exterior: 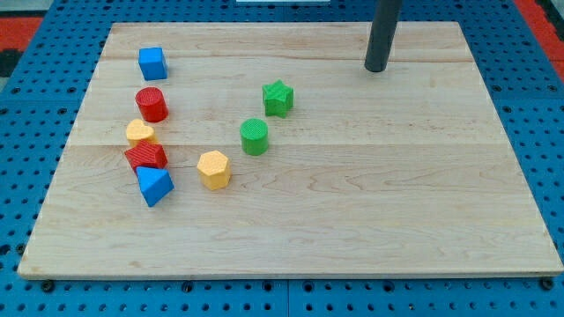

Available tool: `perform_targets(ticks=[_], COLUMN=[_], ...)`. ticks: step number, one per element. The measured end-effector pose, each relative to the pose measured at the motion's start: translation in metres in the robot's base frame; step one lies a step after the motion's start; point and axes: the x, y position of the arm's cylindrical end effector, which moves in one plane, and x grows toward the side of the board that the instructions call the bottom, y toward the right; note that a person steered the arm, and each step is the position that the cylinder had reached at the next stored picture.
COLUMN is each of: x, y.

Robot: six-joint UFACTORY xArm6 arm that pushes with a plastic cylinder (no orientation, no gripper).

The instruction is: Nudge the green star down a bit

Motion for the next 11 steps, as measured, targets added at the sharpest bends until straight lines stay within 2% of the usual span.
perform_targets(ticks=[1,3,10,11], x=[0.000,0.009,0.009,0.024], y=[-0.001,-0.106,-0.094,-0.105])
